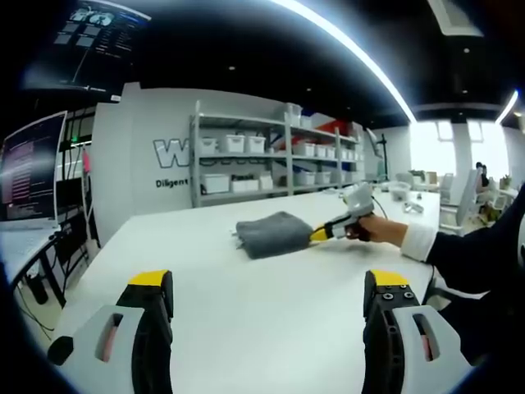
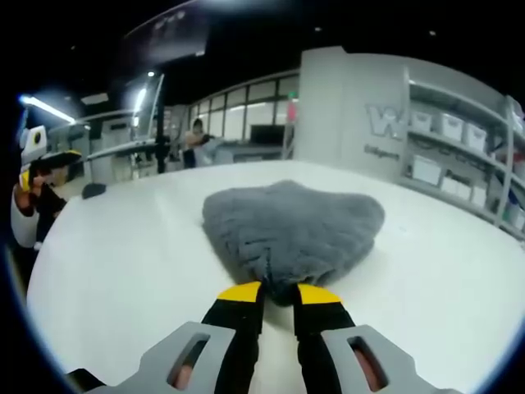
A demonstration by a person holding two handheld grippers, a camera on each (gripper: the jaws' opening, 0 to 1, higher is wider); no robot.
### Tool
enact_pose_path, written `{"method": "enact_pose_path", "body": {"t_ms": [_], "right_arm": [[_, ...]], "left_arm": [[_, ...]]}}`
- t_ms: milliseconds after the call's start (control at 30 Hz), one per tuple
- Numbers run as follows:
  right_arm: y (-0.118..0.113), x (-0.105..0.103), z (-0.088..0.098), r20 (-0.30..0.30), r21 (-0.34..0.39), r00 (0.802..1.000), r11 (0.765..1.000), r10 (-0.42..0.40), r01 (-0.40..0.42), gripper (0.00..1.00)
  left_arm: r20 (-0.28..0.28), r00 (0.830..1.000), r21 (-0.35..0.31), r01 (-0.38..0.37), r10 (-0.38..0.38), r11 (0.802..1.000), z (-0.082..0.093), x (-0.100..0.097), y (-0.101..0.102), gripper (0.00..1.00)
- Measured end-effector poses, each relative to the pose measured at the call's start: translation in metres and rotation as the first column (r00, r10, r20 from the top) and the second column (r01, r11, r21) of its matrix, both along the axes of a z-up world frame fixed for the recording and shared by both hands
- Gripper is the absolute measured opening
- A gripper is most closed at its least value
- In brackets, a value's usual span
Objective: Open the folded towel by lifting each exposed corner and separating the folded layers until the towel lies flat within the target outline without major curled edges
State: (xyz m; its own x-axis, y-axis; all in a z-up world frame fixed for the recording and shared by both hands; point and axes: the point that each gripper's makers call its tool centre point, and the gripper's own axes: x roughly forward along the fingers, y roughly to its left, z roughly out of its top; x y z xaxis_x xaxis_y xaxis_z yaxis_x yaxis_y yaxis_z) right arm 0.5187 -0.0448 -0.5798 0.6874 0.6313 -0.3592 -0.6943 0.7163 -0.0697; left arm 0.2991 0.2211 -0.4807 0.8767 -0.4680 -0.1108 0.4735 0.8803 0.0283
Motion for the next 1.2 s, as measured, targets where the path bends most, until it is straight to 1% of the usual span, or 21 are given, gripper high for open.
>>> {"method": "enact_pose_path", "body": {"t_ms": [700,1000,1200], "right_arm": [[0.007,-0.008,0.003,0.003,0.006,0.999,0.999,0.036,-0.036,0.10],[0.013,-0.013,0.004,0.001,0.014,0.998,0.998,0.064,-0.064,0.10],[0.018,-0.017,0.007,-0.001,0.034,0.996,0.995,0.090,-0.090,0.09]], "left_arm": [[-0.009,1.000,0.013,0.003,-0.003,1.000,-0.003,0.000,-0.003,0.95],[-0.009,1.000,0.012,0.004,-0.004,1.000,-0.003,0.000,-0.003,0.95],[-0.011,1.000,0.012,0.005,-0.005,1.000,-0.004,0.000,-0.003,0.95]]}}
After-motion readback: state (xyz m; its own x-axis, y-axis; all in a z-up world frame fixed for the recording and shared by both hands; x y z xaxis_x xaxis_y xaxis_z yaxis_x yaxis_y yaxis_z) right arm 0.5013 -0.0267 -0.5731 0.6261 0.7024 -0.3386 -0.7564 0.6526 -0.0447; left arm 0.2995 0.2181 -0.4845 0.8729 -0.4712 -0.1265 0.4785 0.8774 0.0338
